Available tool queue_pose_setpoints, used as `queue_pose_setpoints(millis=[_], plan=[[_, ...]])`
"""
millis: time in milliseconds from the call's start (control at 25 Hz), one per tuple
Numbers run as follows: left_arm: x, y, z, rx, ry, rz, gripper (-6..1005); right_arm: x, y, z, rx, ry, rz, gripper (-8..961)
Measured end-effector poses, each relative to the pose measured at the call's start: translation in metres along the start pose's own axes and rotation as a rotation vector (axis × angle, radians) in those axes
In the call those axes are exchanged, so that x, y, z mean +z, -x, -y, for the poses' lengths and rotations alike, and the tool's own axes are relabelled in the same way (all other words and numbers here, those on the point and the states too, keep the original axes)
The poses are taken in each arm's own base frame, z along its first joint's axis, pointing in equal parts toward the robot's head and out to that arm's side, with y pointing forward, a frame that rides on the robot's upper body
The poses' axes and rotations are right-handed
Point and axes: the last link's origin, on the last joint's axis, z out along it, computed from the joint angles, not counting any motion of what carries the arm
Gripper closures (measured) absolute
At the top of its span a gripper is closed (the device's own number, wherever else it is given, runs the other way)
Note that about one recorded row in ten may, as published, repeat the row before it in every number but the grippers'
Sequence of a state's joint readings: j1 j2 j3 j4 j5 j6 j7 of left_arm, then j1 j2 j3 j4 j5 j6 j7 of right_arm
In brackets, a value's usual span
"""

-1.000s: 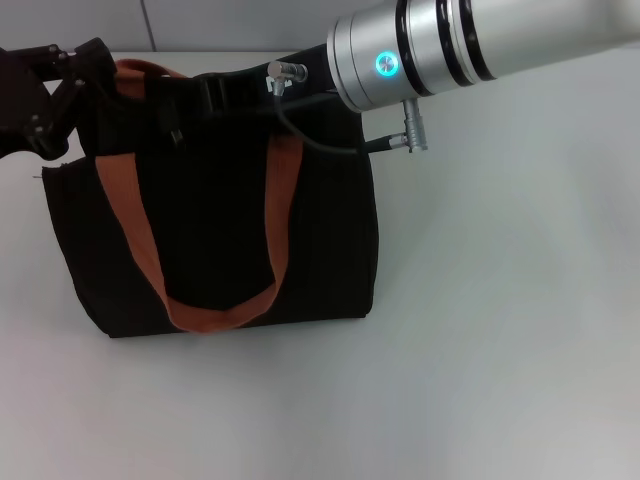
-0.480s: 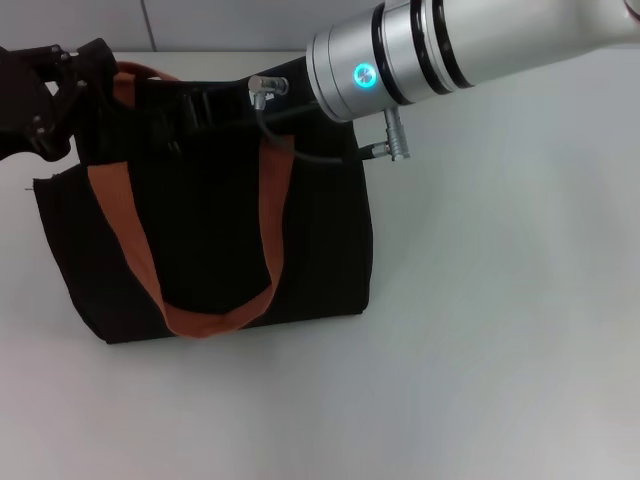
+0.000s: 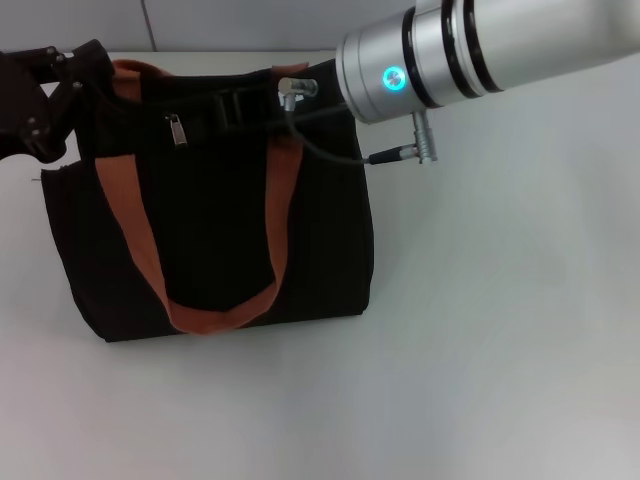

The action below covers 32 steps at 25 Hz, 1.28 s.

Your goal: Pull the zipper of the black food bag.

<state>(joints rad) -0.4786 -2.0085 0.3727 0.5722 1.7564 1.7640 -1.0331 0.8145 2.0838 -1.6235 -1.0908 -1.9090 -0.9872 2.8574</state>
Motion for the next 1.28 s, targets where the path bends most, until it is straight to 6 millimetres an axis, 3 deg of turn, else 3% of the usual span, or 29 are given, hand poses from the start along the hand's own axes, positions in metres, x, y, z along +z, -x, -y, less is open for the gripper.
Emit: queue_pose_setpoints(millis=[200,760,1080,1280], plan=[[0.000,0.000,0.000,0.000,0.000,0.000,972,-0.010,0.003,0.002,-0.014,-0.044,0.025,941],[0.001,-0.001,0.001,0.005,0.003,-0.001,972,-0.012,0.004,-0.004,0.006,0.037,0.017,935],[0.002,-0.001,0.001,0.006,0.004,-0.003,973,0.000,0.002,-0.003,0.031,0.066,-0.016,699],[0.002,-0.001,0.000,0.006,0.005,-0.003,969,0.007,0.003,-0.005,0.027,0.091,-0.027,700]])
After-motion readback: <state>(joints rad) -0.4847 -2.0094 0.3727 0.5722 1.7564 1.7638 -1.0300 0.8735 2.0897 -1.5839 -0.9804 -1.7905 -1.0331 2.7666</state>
